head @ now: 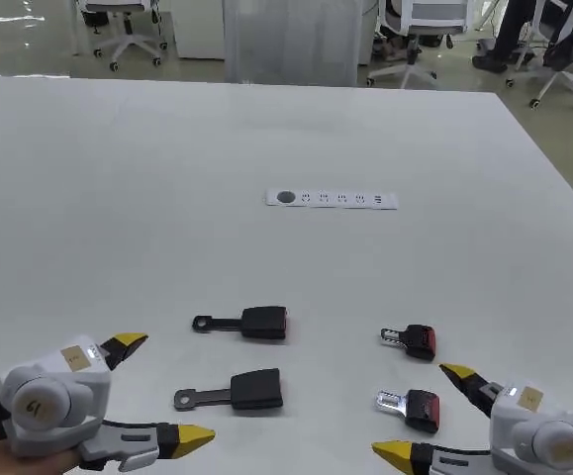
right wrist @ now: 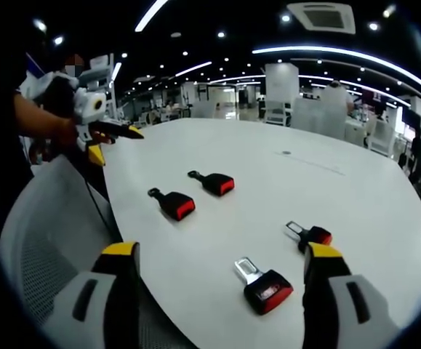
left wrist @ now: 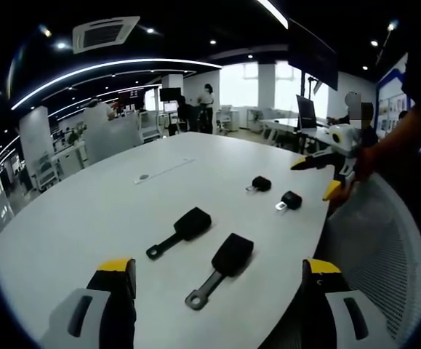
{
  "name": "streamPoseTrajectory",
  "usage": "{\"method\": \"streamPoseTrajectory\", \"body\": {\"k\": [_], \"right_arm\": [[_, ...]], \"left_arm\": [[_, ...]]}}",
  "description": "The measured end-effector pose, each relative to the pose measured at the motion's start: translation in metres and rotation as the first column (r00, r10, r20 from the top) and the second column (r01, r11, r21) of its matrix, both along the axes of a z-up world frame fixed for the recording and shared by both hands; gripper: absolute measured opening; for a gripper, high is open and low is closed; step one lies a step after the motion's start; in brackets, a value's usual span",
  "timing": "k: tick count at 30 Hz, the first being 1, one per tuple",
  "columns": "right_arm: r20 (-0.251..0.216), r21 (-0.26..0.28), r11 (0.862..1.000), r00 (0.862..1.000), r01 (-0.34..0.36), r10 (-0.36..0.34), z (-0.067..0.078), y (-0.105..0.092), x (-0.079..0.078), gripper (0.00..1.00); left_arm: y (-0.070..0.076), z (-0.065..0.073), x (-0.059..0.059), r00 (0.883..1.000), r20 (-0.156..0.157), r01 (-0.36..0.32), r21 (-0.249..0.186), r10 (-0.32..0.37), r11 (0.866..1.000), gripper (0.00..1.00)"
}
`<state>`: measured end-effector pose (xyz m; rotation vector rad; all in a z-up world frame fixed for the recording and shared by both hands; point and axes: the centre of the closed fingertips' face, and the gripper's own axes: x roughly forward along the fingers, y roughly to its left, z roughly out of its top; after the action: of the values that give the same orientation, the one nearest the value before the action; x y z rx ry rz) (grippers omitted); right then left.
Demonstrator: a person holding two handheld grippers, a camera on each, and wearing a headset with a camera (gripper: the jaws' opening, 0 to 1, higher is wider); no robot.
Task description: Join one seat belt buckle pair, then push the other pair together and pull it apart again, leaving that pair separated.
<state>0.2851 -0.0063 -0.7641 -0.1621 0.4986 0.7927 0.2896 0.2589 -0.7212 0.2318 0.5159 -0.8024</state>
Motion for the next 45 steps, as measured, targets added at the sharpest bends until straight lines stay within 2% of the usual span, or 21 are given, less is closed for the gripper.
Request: {"method": "streamPoseTrajectory", "body": {"k": [8,15,20,26,29,31,33,39,45], "right_arm": [[-0.009,0.004,1.000,1.000,-0.001,0.001,-0.003,-0.001,-0.003,0.94],[-0.002,0.003,1.000,1.000,0.002,-0.002,-0.001,-0.003,-0.001,0.94],[0.006,0.007,1.000,1.000,0.011,-0.011,0.003,-0.009,0.002,0.94],[0.008,0.003,1.000,1.000,0.022,-0.022,0.003,-0.017,0.005,0.94],[0.006,0.007,1.000,1.000,0.027,-0.027,0.003,-0.021,0.006,0.94],[0.006,0.006,1.000,1.000,0.027,-0.027,0.003,-0.023,0.006,0.94],[0.004,0.006,1.000,1.000,0.028,-0.028,0.001,-0.025,0.006,0.94],[-0.005,0.005,1.000,1.000,0.023,-0.023,-0.002,-0.029,0.007,0.94],[-0.015,-0.001,1.000,1.000,0.014,-0.014,-0.005,-0.035,0.011,0.93]], "left_arm": [[0.007,0.003,0.001,1.000,0.007,-0.012,0.000,0.012,1.000,0.96],[0.002,0.007,0.003,1.000,0.014,0.007,0.015,-0.007,1.000,0.96],[-0.001,0.014,0.011,1.000,0.027,0.014,0.008,-0.014,1.000,0.96],[-0.007,0.020,0.019,0.998,0.037,0.049,0.029,-0.050,0.998,0.95],[-0.008,0.026,0.027,0.997,0.055,0.050,0.024,-0.051,0.998,0.94],[-0.008,0.030,0.032,0.997,0.055,0.046,0.021,-0.047,0.999,0.94],[-0.010,0.029,0.033,0.997,0.056,0.053,0.040,-0.055,0.998,0.93],[-0.017,0.014,0.027,0.996,0.020,0.088,0.092,-0.090,0.992,0.93],[-0.023,0.000,0.027,0.995,-0.007,0.104,0.113,-0.104,0.988,0.92]]}}
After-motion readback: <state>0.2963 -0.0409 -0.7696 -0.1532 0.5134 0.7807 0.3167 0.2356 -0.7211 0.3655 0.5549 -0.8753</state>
